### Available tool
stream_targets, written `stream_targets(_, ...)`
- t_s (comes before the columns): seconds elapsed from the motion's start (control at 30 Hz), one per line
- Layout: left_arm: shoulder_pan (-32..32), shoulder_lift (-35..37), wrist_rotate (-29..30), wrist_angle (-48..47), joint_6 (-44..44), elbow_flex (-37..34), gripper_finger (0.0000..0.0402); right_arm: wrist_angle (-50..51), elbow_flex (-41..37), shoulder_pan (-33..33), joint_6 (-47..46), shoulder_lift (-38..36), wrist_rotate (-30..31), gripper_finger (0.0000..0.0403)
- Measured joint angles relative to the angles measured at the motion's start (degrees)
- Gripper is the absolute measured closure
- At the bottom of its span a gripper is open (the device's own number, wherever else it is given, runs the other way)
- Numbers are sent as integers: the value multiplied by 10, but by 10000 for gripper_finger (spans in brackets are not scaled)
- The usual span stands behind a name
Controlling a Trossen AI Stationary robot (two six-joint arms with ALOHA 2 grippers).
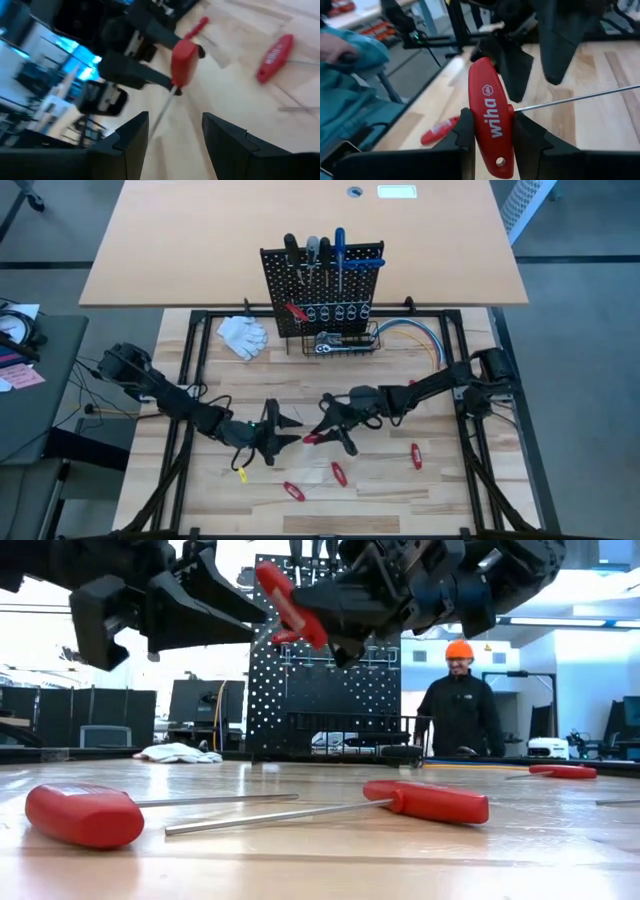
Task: Hang tools onto peg board
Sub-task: Hang the red allen wrench on the pegboard
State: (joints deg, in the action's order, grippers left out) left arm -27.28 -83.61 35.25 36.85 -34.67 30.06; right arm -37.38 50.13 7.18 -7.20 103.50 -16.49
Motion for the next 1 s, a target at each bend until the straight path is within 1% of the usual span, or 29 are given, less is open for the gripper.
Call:
stream_targets(0.07,-2,0,11,13,-24,0,224,-10,0,-3,-1,0,-13,320)
stream_targets(0.17,10,0,11,17,-41,0,224,-15,0,-3,-3,0,-14,320)
stream_targets(0.3,32,0,11,16,-33,1,224,-19,0,-3,-3,-1,-18,320)
stream_targets(0.4,41,0,-3,15,-20,1,236,-19,0,-3,-3,-1,-18,320)
stream_targets(0.53,45,0,-24,15,-8,1,280,-19,0,-3,-4,-1,-18,320)
stream_targets(0.73,45,0,-36,11,-6,1,376,-19,0,-3,-6,-1,-18,320)
stream_targets(0.77,44,-1,-37,8,-6,1,387,-18,0,-3,-7,-1,-19,320)
stream_targets(0.9,44,-1,-52,-6,16,0,394,-23,1,-3,-4,-2,-18,325)
stream_targets(0.93,44,-1,-51,-18,25,0,397,-28,1,-3,-2,-3,-20,322)
stream_targets(1.0,45,-1,-52,-22,46,0,399,-27,2,-3,-3,-3,-15,303)
